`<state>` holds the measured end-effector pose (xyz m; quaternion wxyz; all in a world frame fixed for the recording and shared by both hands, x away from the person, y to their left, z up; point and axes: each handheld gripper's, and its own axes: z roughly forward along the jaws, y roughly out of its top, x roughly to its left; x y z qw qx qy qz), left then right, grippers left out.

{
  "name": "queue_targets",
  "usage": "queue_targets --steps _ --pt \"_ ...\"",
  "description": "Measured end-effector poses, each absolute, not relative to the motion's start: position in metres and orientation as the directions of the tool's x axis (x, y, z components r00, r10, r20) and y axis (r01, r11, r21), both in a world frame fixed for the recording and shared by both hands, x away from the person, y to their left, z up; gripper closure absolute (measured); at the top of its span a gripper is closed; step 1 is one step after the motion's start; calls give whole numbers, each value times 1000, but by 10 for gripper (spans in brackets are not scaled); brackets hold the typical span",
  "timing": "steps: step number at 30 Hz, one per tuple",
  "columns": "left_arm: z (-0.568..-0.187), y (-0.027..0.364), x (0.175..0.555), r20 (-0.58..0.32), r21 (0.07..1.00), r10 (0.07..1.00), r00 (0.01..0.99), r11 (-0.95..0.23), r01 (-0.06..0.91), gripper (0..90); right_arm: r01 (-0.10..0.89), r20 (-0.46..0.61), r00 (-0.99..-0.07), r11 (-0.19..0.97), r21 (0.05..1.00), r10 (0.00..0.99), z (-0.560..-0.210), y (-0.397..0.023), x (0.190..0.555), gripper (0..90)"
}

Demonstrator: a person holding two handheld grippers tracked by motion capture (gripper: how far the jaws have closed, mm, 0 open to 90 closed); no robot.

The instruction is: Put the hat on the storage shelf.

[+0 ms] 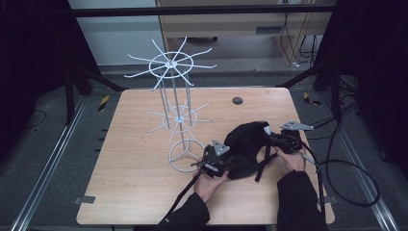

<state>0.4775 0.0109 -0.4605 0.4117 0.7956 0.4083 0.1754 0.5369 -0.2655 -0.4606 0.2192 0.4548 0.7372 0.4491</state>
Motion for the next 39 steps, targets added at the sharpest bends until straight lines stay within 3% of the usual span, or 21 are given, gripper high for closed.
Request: queue_targets --steps 10,18,22,31,39 --pt "-469 23 496 -53 798 825 562 -303 521 788 281 -62 -582 272 920 811 -427 -259 504 806" --pt "-477 28 503 -83 806 841 534 -258 533 814 207 -44 -685 252 945 727 -417 -255 484 811" --pt "-479 30 504 -91 816 844 529 -242 525 819 156 -57 -776 279 947 628 -413 -250 468 812" --pt "-483 36 501 -115 830 831 544 -221 513 819 156 -56 -839 339 928 541 -422 -248 446 813" --pt "-485 45 495 -117 847 810 575 -221 483 817 176 -49 -848 368 913 528 -433 -251 436 813"
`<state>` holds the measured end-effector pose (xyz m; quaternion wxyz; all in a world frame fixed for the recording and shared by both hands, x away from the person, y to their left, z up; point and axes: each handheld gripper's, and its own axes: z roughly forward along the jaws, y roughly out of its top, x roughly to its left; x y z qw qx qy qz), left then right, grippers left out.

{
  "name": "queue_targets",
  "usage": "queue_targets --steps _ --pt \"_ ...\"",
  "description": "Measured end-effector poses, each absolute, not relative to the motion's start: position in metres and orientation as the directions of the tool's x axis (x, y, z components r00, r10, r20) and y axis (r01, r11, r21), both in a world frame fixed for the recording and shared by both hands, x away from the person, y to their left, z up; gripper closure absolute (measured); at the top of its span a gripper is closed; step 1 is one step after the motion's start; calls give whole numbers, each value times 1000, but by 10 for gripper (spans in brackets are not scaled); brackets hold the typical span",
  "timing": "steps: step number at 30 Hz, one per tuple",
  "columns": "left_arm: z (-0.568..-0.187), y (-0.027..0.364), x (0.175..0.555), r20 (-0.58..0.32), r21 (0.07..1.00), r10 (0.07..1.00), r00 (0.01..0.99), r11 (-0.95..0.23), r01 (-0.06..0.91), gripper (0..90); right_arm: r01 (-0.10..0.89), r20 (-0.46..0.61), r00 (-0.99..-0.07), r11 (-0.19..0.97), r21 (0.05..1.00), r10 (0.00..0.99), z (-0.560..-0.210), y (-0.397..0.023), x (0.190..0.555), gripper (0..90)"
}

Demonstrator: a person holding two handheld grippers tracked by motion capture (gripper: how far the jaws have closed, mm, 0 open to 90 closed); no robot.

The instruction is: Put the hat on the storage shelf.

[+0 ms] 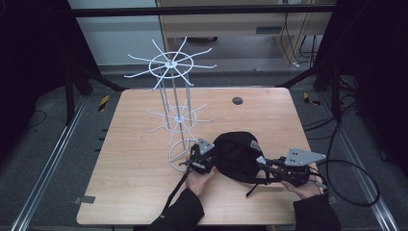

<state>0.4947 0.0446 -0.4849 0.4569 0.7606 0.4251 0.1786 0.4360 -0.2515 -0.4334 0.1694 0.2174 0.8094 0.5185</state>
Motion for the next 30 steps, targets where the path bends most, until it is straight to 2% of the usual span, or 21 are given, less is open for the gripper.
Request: queue_targets --steps 2,3,4,5,6,7,9,12,15,18,23,27,30 --pt "-484 45 495 -122 848 809 575 -216 485 808 185 -48 -840 368 911 540 -435 -252 437 814" --pt "-483 45 496 -123 846 809 575 -218 487 754 191 -51 -832 371 909 552 -435 -254 438 816" --pt "-483 46 496 -123 844 807 578 -221 489 754 191 -51 -832 371 909 552 -435 -254 438 816" --pt "-479 48 496 -119 842 805 582 -228 488 628 193 -57 -827 377 906 560 -434 -255 438 816" --pt "-479 48 496 -119 842 805 582 -228 488 579 193 -57 -827 377 906 560 -434 -255 438 816" --pt "-476 48 494 -117 845 803 585 -228 483 579 192 -59 -824 376 906 563 -434 -256 438 817" --pt "-470 51 491 -99 837 805 586 -251 486 458 187 -72 -809 371 910 584 -433 -258 437 817" --pt "-461 55 481 -85 829 810 581 -266 492 432 188 -76 -795 363 913 602 -431 -260 437 818" --pt "-453 61 468 -66 819 806 588 -293 493 441 188 -86 -768 352 917 635 -428 -262 436 819" --pt "-450 65 457 -69 811 796 602 -307 498 544 188 -92 -733 332 924 674 -424 -265 437 819" --pt "-457 58 450 -89 795 767 635 -330 509 769 145 -141 -691 328 934 708 -418 -260 435 820" --pt "-462 53 449 -75 796 775 628 -332 505 802 133 -146 -685 319 938 714 -414 -257 435 820" --pt "-466 52 457 -103 810 792 602 -284 513 827 115 -138 -698 300 947 703 -410 -255 434 821"
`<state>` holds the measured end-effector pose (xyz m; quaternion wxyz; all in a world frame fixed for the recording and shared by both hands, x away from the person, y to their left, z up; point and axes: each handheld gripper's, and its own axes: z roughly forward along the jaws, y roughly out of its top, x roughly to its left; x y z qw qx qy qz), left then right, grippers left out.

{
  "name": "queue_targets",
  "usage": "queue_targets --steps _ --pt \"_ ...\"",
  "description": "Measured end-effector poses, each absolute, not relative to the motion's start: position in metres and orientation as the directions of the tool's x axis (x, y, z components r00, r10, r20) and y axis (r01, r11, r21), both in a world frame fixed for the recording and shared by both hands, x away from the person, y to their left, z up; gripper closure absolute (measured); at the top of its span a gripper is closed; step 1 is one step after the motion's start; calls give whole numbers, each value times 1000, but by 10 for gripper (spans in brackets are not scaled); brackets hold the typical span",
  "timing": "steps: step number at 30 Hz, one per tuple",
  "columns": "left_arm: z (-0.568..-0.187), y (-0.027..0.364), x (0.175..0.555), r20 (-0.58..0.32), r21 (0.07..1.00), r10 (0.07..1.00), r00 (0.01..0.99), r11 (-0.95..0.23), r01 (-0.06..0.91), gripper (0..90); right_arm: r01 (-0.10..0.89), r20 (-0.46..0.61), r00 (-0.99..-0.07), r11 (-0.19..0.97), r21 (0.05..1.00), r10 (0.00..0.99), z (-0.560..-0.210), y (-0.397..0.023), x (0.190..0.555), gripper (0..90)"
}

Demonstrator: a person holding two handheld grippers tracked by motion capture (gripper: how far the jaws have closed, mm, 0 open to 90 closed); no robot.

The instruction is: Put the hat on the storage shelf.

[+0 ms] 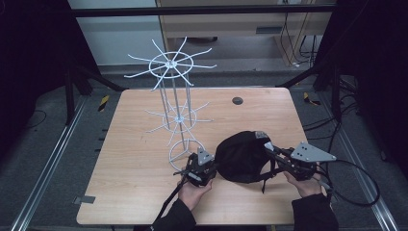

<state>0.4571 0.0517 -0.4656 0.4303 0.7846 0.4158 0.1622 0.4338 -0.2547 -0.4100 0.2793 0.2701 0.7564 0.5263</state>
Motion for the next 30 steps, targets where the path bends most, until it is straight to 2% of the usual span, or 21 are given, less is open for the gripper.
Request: queue_targets --steps 3,9,19,27,30 --pt "-473 48 471 -128 824 801 585 -242 512 834 69 -163 -722 304 950 673 -403 -248 430 821" --pt "-489 38 494 -187 830 803 566 -179 528 832 54 -169 -774 330 942 610 -403 -238 428 823" --pt "-496 46 509 -208 808 798 566 -186 560 820 116 -116 -872 431 895 475 -434 -212 423 825" --pt "-497 51 511 -192 810 803 564 -195 554 811 158 -86 -895 493 856 437 -453 -204 421 824" --pt "-495 53 511 -189 807 800 569 -203 554 781 169 -90 -895 518 839 438 -460 -203 420 823"
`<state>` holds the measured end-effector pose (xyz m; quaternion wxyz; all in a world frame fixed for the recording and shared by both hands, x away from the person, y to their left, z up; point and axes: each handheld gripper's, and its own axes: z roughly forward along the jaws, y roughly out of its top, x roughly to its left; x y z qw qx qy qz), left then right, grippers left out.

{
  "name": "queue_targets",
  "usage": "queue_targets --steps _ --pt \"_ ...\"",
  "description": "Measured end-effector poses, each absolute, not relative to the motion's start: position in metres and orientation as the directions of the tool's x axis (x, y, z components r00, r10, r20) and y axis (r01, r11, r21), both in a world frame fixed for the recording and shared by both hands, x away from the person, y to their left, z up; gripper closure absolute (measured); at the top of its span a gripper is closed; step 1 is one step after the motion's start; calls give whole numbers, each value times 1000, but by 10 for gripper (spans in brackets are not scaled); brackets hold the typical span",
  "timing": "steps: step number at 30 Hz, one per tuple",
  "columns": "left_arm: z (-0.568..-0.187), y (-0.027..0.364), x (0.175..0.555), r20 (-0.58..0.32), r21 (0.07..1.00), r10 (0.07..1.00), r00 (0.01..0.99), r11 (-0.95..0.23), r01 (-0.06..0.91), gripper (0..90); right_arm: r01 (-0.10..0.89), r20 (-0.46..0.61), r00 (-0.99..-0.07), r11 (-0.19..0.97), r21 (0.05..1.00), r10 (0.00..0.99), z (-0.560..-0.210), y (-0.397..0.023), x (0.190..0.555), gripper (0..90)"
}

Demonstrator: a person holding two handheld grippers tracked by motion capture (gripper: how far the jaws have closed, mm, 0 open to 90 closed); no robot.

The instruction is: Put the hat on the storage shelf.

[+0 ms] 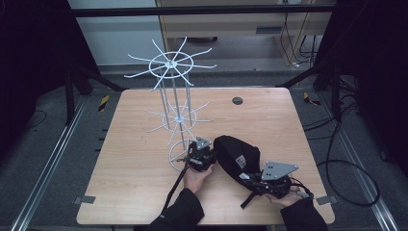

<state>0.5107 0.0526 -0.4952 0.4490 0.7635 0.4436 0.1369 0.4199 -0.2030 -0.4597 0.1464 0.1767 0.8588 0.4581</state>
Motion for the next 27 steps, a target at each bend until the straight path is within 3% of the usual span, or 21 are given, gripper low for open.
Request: queue_targets --steps 4,12,15,19,27 --pt "-489 58 502 -195 794 797 572 -214 569 659 173 -96 -889 521 836 448 -461 -204 418 823" --pt "-468 74 471 -127 786 795 593 -284 549 568 190 -115 -855 511 838 506 -461 -214 418 824" --pt "-470 73 474 -100 789 804 586 -295 539 737 194 -125 -830 492 849 543 -456 -219 418 825" --pt "-476 64 488 -160 796 803 574 -238 556 815 162 -149 -789 435 886 596 -440 -232 419 826" --pt "-485 15 522 -164 826 796 583 -212 522 809 93 -190 -759 393 915 622 -415 -232 421 826"
